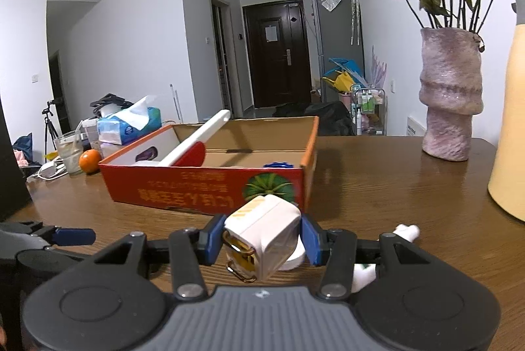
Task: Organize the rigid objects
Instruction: 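Grasp the white bottle cap with the left tool while the right tool holds the adapter, then carry the cap with the left tool and adapter with the right tool into the box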
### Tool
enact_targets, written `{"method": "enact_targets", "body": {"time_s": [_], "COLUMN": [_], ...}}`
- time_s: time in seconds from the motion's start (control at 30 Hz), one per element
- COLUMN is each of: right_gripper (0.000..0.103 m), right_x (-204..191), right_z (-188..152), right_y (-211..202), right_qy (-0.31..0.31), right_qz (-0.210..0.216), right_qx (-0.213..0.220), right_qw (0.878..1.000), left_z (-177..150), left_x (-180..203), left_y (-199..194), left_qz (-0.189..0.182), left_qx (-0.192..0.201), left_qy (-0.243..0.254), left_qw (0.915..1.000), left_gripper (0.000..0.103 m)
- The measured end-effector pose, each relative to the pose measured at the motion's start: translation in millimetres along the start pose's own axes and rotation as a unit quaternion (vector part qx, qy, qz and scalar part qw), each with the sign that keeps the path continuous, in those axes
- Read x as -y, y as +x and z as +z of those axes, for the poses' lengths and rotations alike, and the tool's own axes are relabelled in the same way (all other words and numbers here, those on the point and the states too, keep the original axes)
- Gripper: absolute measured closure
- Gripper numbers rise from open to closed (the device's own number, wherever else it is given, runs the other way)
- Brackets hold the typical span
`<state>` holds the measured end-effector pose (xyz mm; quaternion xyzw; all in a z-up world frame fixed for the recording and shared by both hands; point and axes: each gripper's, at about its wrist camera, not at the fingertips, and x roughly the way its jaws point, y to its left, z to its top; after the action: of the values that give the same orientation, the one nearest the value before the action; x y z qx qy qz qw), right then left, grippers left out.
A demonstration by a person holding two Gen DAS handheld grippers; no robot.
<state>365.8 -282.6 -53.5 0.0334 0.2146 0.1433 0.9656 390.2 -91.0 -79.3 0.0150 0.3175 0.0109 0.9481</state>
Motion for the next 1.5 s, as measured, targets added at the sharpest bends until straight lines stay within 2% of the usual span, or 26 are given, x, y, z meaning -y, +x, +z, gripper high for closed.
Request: {"method": "enact_targets", "body": {"time_s": [0.03, 0.1, 0.43, 0.8, 0.97, 1.1, 1.5], "right_gripper": [0.055, 0.055, 0.055, 0.055, 0.055, 0.055, 0.055], "right_x": [4.3, 10.4, 6.9, -8.5, -23.0, -36.4, -62.3], "right_z": [0.0, 0.6, -3.2, 1.6, 6.5, 8.9, 23.0], "right_y": [-0.9, -1.7, -4.6, -17.2, -13.3, -8.0, 15.3], "right_qy": [-0.001, -0.001, -0.007, 0.004, 0.013, 0.020, 0.047], "right_qz": [0.001, 0.004, -0.002, -0.018, -0.029, -0.037, -0.059], "right_qx": [0.002, 0.003, 0.006, 0.037, 0.046, 0.051, 0.069], "right_qw": [1.000, 1.000, 1.000, 0.999, 0.998, 0.998, 0.995], "left_z": [-0.4, -1.0, -1.1, 6.5, 11.4, 21.7, 56.0], "left_x": [-1.0, -2.5, -2.6, -12.6, -12.8, -20.4, -50.0], "left_y": [2.7, 8.7, 5.4, -8.4, -17.1, -23.7, -22.7], "left_qz": [-0.004, -0.019, -0.017, -0.024, -0.029, -0.044, -0.021], "left_qx": [-0.007, -0.024, -0.011, 0.016, 0.038, 0.058, 0.106], "left_qy": [-0.001, -0.003, -0.002, -0.014, 0.003, 0.000, -0.014], "left_qw": [1.0000, 0.9995, 0.9998, 0.9995, 0.9989, 0.9973, 0.9940], "left_gripper": [0.031, 0.062, 0.062, 0.062, 0.062, 0.062, 0.062]}}
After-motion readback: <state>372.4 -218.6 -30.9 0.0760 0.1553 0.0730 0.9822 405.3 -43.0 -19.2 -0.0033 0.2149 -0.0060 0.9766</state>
